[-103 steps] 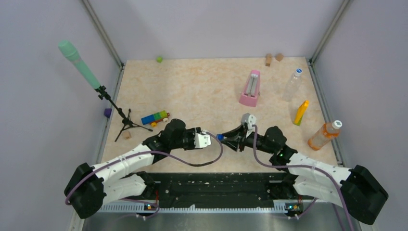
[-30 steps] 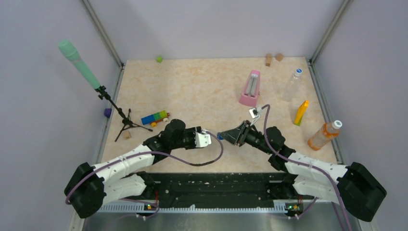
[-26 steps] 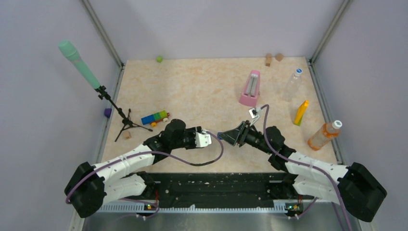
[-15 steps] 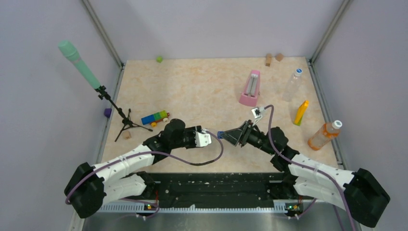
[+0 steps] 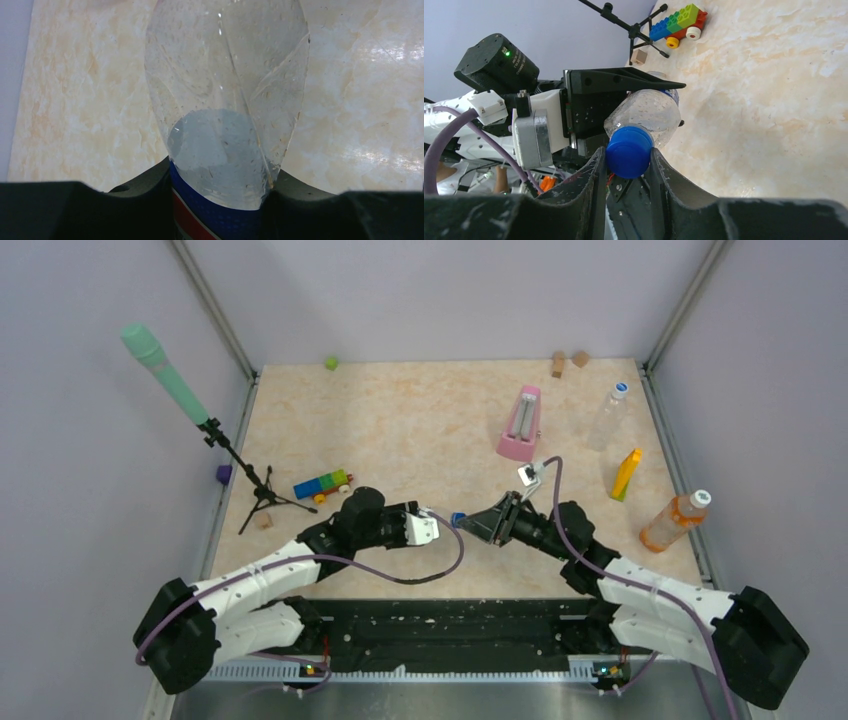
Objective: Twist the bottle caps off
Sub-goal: Unscrew the bottle cap from the plastic bottle.
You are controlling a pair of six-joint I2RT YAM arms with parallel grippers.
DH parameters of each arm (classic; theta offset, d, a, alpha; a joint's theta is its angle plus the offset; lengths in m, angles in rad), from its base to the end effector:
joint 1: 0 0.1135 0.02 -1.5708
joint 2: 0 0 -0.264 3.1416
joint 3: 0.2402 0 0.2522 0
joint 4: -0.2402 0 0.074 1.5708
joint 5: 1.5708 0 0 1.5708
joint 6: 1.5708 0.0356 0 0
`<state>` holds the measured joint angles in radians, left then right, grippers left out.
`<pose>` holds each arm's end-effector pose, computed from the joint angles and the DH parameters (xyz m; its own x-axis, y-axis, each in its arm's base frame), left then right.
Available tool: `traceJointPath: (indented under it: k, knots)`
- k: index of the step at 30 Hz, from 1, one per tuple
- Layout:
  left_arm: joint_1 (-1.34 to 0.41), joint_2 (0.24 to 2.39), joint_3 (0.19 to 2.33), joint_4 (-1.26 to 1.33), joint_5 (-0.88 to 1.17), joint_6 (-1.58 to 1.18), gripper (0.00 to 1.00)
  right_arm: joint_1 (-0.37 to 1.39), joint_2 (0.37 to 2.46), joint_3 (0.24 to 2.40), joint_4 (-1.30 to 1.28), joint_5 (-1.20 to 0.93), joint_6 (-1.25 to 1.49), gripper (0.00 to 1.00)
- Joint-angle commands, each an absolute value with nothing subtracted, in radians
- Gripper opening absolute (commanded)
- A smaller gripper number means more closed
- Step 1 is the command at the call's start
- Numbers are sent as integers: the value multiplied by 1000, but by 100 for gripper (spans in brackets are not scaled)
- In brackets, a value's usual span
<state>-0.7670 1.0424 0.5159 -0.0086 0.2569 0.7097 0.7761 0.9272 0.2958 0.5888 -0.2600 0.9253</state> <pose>0.1536 -0.1607 0.2150 0.2614 0.6234 -0.7369 0.8678 0.1826 0.4622 0.1385 0.1488 0.2239 -0.7055 0.3892 -0.5923 -0.4932 0.3305 0.8047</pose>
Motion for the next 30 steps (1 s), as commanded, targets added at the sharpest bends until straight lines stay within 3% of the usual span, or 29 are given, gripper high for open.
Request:
traceJointPath:
  k: [1, 7, 15, 20, 30]
  knots:
    - [-767, 1025, 531, 32, 264, 709, 0, 776, 917, 340, 583, -292, 882, 1]
    - [-767, 1022, 534, 48, 290, 696, 0, 778, 895, 416, 388, -300, 666, 0]
    - [-758, 1009, 511, 97, 351, 665, 0, 779, 788, 192, 847, -443, 252, 0]
    - [-744, 1002, 502, 102, 375, 659, 0, 779, 784, 204, 767, -570, -57, 0]
    - [-741, 1007, 512, 75, 372, 666, 0, 779, 752, 191, 621, -504, -501, 0]
